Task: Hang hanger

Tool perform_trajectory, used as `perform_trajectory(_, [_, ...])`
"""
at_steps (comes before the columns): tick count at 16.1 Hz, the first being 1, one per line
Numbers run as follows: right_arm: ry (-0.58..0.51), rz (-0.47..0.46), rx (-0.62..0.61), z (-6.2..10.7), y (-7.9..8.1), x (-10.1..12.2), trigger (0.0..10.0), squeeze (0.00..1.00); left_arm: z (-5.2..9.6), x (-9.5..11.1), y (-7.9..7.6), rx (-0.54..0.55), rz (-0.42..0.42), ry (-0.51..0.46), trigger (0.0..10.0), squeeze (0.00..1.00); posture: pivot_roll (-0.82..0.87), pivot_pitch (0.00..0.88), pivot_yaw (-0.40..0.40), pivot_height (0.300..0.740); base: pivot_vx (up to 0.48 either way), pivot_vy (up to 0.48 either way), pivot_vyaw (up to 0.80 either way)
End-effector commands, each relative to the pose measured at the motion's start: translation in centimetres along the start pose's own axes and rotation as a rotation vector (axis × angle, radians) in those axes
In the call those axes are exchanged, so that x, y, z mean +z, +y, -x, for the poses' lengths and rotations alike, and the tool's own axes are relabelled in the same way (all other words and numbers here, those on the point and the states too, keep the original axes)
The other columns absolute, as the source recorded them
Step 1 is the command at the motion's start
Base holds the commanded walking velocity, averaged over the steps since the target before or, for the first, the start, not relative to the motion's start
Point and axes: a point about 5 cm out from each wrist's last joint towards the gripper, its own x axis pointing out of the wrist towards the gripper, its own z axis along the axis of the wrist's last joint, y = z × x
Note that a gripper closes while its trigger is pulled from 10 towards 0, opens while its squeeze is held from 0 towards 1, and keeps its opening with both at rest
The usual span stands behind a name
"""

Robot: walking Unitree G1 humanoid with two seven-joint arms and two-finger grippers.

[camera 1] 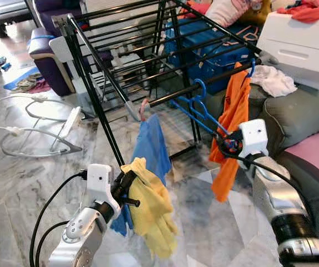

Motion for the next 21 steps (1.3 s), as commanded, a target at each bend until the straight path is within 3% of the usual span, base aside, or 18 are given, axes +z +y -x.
perform_trajectory(1, [-0.029, 0.005, 0.001, 0.2, 0.0, 0.9, 10.0, 0.00, 0.1, 1.1, 0.0, -0.010, -0.012, -0.051, 10.0, 0.00, -0.03, 0.015, 0.081, 0.740, 0.000, 0.000, 0.00])
perform_trajectory(6, [0.005, 0.012, -0.024, 0.4, -0.7, 1.3, 10.0, 0.00, -0.1, 1.0, -0.3, -0.027, -0.008, -0.046, 10.0, 0.00, -0.03, 0.013, 0.074, 0.740, 0.148, 0.000, 0.00])
perform_trajectory(13, [0.053, 0.005, 0.046, 0.1, 0.6, 0.9, 10.0, 0.00, -0.1, 0.8, -0.4, -0.028, -0.004, -0.040, 10.0, 0.00, -0.02, 0.013, 0.065, 0.740, 0.000, 0.000, 0.00])
perform_trajectory(21, [0.076, 0.017, 0.105, -0.4, 1.7, 0.8, 10.0, 0.00, -0.2, 0.6, -0.4, -0.022, -0.005, -0.034, 10.0, 0.00, -0.02, 0.013, 0.058, 0.740, 0.338, 0.000, 0.00])
